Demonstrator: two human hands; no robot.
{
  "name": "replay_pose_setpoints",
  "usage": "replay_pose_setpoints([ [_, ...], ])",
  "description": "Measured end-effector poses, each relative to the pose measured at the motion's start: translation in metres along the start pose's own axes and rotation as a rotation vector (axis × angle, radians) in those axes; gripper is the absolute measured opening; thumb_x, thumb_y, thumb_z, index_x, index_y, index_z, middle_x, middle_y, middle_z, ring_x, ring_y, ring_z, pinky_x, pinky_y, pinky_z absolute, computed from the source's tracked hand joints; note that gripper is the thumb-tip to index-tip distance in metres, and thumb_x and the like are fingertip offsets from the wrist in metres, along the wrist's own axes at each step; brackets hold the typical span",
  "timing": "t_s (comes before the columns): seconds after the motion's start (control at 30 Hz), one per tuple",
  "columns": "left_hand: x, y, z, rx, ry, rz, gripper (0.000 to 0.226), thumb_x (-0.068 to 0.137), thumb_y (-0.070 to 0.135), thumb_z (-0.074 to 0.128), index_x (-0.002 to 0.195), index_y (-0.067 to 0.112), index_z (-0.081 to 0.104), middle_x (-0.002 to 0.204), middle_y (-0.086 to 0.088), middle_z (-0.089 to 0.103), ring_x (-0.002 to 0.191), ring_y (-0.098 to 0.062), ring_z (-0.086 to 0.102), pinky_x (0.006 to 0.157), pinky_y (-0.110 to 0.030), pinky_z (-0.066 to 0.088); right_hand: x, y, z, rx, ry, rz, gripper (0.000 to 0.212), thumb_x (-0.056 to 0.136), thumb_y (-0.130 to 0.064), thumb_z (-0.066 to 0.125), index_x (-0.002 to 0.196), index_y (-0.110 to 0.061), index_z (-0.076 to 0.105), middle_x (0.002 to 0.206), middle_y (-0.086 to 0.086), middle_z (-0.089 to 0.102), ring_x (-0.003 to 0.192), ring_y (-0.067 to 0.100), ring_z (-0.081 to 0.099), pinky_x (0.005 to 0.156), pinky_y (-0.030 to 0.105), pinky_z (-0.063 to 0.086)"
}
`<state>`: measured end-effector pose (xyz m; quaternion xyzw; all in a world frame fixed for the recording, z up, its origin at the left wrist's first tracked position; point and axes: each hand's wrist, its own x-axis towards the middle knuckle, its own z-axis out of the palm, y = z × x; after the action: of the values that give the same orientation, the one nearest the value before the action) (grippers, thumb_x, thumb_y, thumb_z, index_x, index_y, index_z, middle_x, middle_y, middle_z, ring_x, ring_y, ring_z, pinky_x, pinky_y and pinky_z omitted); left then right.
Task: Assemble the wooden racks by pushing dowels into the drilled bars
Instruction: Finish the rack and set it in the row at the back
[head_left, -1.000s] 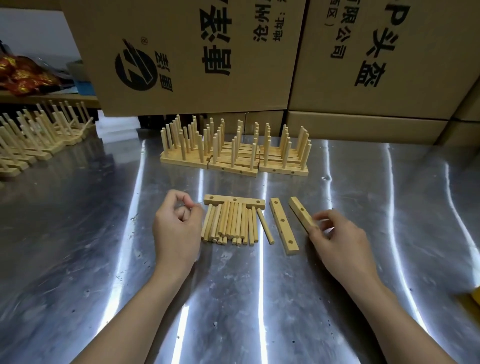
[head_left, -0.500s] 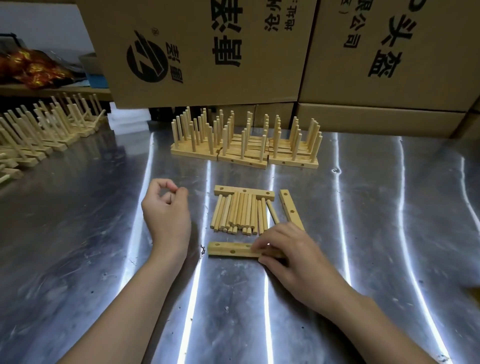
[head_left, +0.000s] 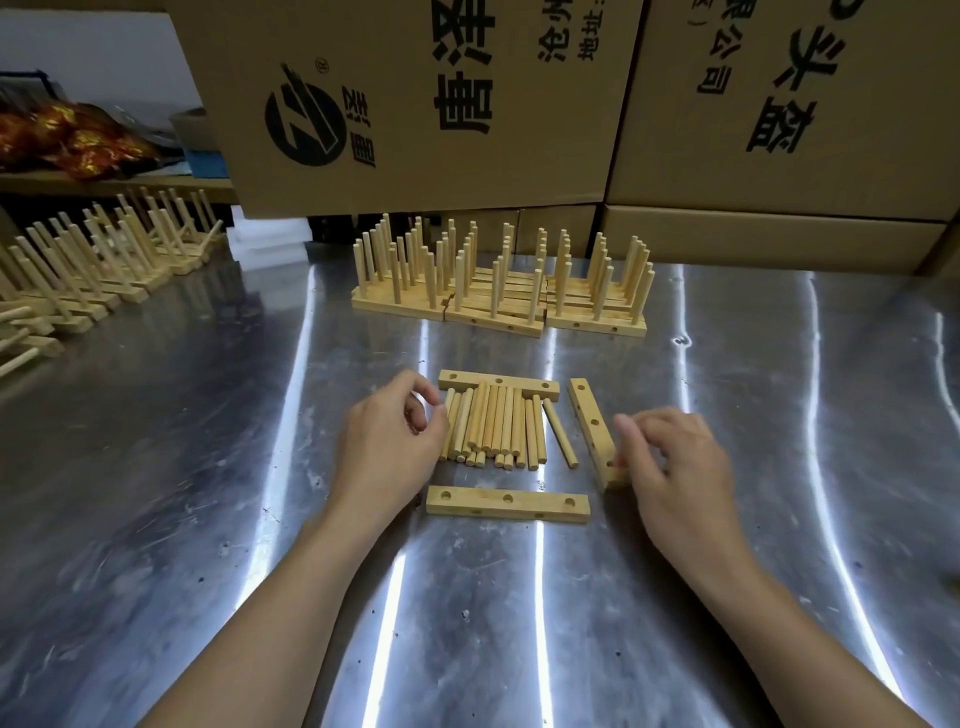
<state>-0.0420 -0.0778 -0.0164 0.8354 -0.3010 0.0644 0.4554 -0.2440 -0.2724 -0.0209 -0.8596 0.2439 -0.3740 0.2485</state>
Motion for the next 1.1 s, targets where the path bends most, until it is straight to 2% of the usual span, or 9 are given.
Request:
replay_pose_setpoints([
  [0.17, 0.002, -0.007, -0.002, 0.118, -0.054, -0.061, 0.013, 0.097, 0.03, 0.068, 0.085, 0.035, 0.067, 0.075, 0.019, 0.067, 0.071, -0.003, 0.063, 0.064, -0.033, 0.057, 0.002, 0.009, 0.001, -0.029, -0.055, 0.068, 0.015, 0.101, -0.022, 0.066, 0.105, -0.037, 0.067, 0.111, -0.013, 0.061, 0.112, 0.013, 0.048, 0.092, 0.005, 0.031],
  [0.3, 0.001, -0.006, -0.003, 0.068, -0.117, 0.038, 0.021, 0.106, 0.038, 0.057, 0.118, 0.047, 0.071, 0.1, 0.021, 0.064, 0.089, 0.002, 0.06, 0.073, -0.022, 0.048, -0.001, 0.0, 0.002, -0.146, -0.172, -0.057, 0.03, 0.104, -0.048, 0.056, 0.13, -0.043, 0.069, 0.134, -0.018, 0.056, 0.131, 0.013, 0.043, 0.107, 0.033, 0.035],
  [0.37, 0.0, -0.004, -0.004, 0.058, -0.225, 0.107, 0.033, 0.108, 0.046, 0.05, 0.137, 0.058, 0.061, 0.116, 0.026, 0.055, 0.096, 0.004, 0.056, 0.076, -0.018, 0.042, -0.004, -0.004, 0.003, -0.219, -0.283, -0.107, 0.04, 0.103, -0.059, 0.044, 0.138, -0.053, 0.062, 0.15, -0.021, 0.045, 0.144, 0.011, 0.031, 0.112, 0.037, 0.026],
  [0.5, -0.003, -0.004, -0.002, 0.169, -0.254, 0.124, 0.033, 0.104, 0.056, 0.05, 0.132, 0.057, 0.067, 0.13, 0.031, 0.045, 0.105, -0.003, 0.054, 0.08, -0.031, 0.043, -0.006, -0.002, 0.005, -0.267, -0.351, -0.116, 0.048, 0.101, -0.071, 0.031, 0.136, -0.057, 0.062, 0.159, -0.026, 0.032, 0.153, 0.004, 0.013, 0.116, 0.032, 0.011],
  [0.6, -0.003, -0.003, -0.002, 0.129, -0.167, 0.106, 0.028, 0.102, 0.053, 0.055, 0.12, 0.048, 0.076, 0.123, 0.03, 0.049, 0.099, -0.002, 0.057, 0.075, -0.03, 0.042, -0.005, -0.003, 0.004, -0.268, -0.337, -0.081, 0.053, 0.1, -0.072, 0.032, 0.134, -0.051, 0.066, 0.157, -0.021, 0.038, 0.152, 0.006, 0.017, 0.116, 0.034, 0.015],
  [0.77, -0.006, -0.002, -0.001, 0.125, -0.238, 0.177, 0.034, 0.104, 0.051, 0.053, 0.132, 0.042, 0.07, 0.126, 0.029, 0.054, 0.119, -0.002, 0.049, 0.093, -0.029, 0.043, -0.006, -0.005, 0.007, -0.301, -0.44, -0.167, 0.06, 0.1, -0.079, 0.027, 0.147, -0.051, 0.053, 0.151, -0.028, 0.042, 0.15, 0.0, 0.022, 0.119, 0.035, 0.017],
  [0.93, -0.002, -0.001, -0.002, -0.014, -0.231, 0.152, 0.026, 0.105, 0.037, 0.059, 0.126, 0.038, 0.074, 0.121, 0.026, 0.063, 0.115, -0.002, 0.056, 0.098, -0.029, 0.047, -0.006, -0.008, 0.005, -0.272, -0.406, -0.17, 0.055, 0.101, -0.077, 0.028, 0.143, -0.055, 0.055, 0.148, -0.031, 0.044, 0.146, -0.004, 0.026, 0.115, 0.031, 0.016],
  [1.03, 0.003, 0.0, -0.003, -0.165, -0.093, 0.088, 0.024, 0.107, 0.026, 0.058, 0.12, 0.04, 0.073, 0.12, 0.025, 0.061, 0.112, 0.005, 0.058, 0.089, -0.016, 0.048, -0.003, -0.011, 0.002, -0.19, -0.222, -0.14, 0.047, 0.104, -0.066, 0.038, 0.137, -0.047, 0.064, 0.141, -0.025, 0.05, 0.141, 0.0, 0.036, 0.109, 0.031, 0.021],
  [1.1, 0.005, -0.003, -0.003, -0.163, 0.045, 0.011, 0.027, 0.107, 0.023, 0.056, 0.11, 0.044, 0.072, 0.114, 0.024, 0.062, 0.105, 0.007, 0.058, 0.083, -0.021, 0.049, -0.002, -0.01, 0.001, -0.218, -0.187, -0.098, 0.046, 0.103, -0.063, 0.041, 0.133, -0.041, 0.069, 0.139, -0.02, 0.053, 0.139, 0.007, 0.041, 0.106, 0.033, 0.024],
])
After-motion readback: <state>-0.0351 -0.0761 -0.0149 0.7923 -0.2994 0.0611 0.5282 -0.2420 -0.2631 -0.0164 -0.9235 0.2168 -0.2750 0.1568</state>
